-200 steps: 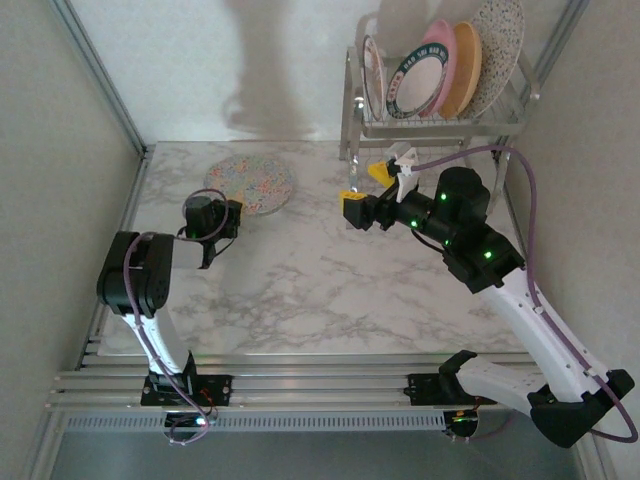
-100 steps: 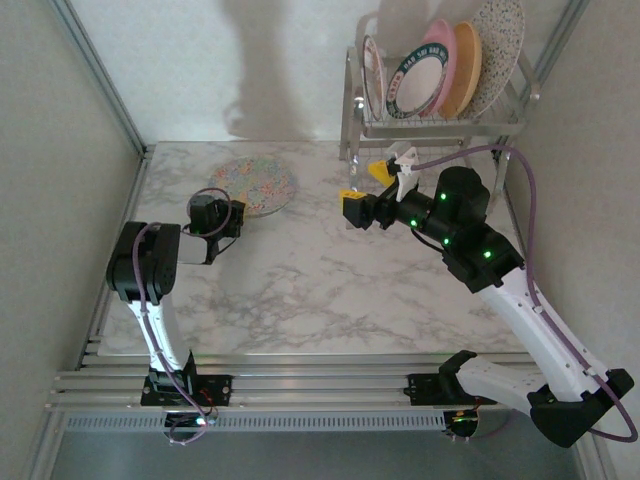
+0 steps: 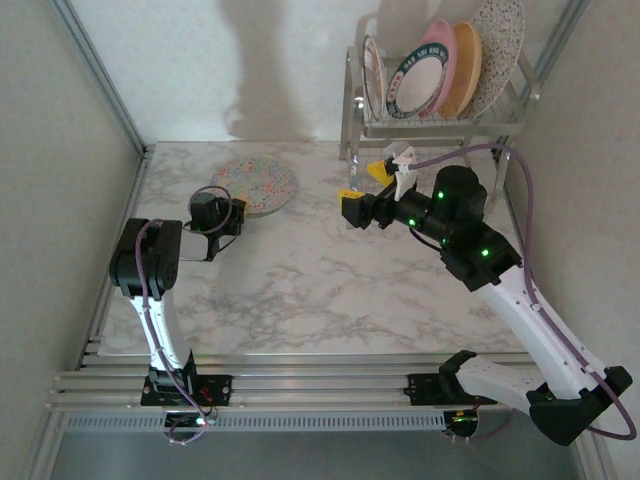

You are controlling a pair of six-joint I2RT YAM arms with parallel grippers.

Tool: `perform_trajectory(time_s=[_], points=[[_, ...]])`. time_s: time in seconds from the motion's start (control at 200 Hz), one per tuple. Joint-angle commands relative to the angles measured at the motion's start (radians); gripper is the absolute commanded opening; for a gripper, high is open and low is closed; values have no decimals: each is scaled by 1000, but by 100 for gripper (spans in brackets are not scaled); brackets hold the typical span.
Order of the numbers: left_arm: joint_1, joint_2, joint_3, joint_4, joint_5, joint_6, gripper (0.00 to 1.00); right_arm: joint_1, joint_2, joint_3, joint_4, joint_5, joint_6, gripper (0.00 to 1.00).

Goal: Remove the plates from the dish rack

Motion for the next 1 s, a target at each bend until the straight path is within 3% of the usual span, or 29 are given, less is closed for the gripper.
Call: perform_trajectory(time_s=[0.0,0.145,0.455,0.796,0.996], points=[[10,10,44,37,37,13,2,10,2,18,33,9,-8,90],[15,12,48,14,42,21,4,10,1,21,28,7,-6,90],[16,2,87,-97,52,50,27,10,0,30,10,11,-6,90],[16,-41,167,-325,28,97,49,10,-1,36,4,18,-2,90],[17,-65,210,-478,10,122,53,10,-1,36,1,23,1,90]])
